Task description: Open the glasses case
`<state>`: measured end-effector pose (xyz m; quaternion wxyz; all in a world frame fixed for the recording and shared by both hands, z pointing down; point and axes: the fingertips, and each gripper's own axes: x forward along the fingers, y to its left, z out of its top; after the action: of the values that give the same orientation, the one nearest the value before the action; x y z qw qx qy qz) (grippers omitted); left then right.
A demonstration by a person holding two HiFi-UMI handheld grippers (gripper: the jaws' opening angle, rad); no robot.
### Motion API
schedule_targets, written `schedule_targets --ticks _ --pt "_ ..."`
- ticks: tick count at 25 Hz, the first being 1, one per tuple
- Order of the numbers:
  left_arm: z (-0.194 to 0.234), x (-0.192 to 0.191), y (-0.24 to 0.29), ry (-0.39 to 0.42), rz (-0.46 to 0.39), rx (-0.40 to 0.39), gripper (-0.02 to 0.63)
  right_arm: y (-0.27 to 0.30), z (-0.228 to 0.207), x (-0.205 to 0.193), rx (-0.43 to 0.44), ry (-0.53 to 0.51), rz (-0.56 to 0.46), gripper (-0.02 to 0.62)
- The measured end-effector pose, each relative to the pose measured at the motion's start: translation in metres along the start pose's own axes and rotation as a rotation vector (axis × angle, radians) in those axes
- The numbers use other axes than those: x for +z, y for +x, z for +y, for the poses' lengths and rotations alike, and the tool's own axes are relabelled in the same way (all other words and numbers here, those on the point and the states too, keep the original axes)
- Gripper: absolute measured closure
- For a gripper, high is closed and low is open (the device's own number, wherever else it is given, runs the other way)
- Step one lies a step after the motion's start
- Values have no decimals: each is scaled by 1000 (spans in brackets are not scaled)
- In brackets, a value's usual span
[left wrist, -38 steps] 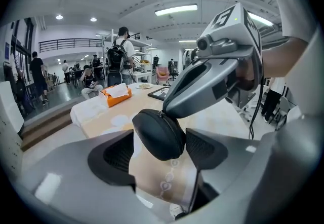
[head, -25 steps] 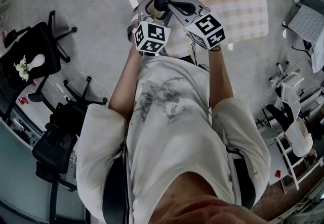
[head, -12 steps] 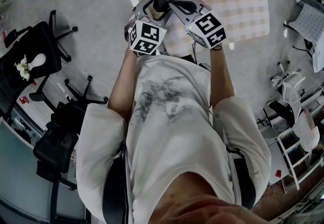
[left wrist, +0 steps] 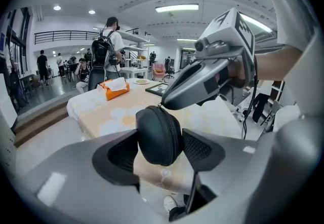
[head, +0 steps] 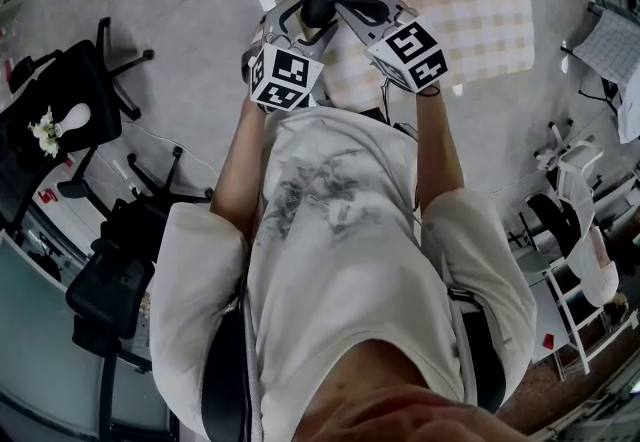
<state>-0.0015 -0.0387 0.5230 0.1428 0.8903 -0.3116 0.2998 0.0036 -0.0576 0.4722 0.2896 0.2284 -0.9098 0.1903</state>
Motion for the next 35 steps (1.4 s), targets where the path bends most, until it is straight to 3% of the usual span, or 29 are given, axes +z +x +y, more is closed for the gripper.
schedule_targets --ticks 6,11,15,20,29,35 --pt "6 -18 -14 -18 -6 -23 322 15 11 0 1 7 5 581" --pt "-8 19 20 -40 -3 -44 322 -18 -33 -5 1 21 0 581" --pt "1 0 4 -46 -5 -49 324 1 -17 -2 -9 18 5 580" --pt "-6 15 19 -43 -1 -55 324 -14 -40 -6 -24 23 7 580" --pt "3 -8 0 -47 -2 -54 324 9 -29 -6 -46 23 21 580" --pt "-4 6 19 -56 13 -59 325 -4 -56 -11 -55 40 27 580"
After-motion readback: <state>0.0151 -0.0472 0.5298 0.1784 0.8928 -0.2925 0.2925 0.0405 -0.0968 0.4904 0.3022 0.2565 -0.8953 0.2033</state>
